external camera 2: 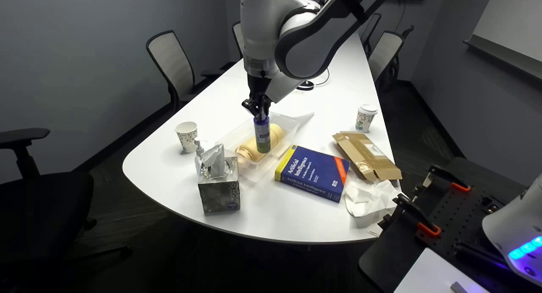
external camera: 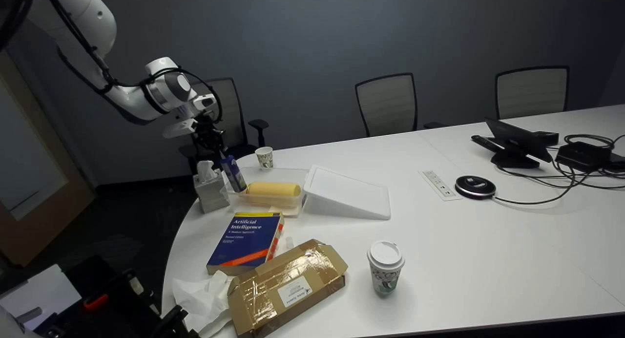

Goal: Open the storage bin, then place the blue bottle inside it

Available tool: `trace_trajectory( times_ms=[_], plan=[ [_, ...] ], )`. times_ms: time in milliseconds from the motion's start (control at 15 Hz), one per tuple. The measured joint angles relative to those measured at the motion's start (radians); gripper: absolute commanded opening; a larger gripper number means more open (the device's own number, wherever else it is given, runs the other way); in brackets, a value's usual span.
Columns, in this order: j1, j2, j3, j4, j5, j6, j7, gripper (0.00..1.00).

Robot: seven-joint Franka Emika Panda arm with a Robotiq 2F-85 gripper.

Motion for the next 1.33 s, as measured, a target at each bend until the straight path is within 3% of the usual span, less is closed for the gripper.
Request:
trace_trajectory(
  times_ms=[600,1333],
  plan=[
    [0.008,0.121,-0.012,0.089,0.009,0.000,-0.015,0.08],
    [0.010,0.204,-0.031,0.102,0.080,0.000,-0.015,0.08]
  ],
)
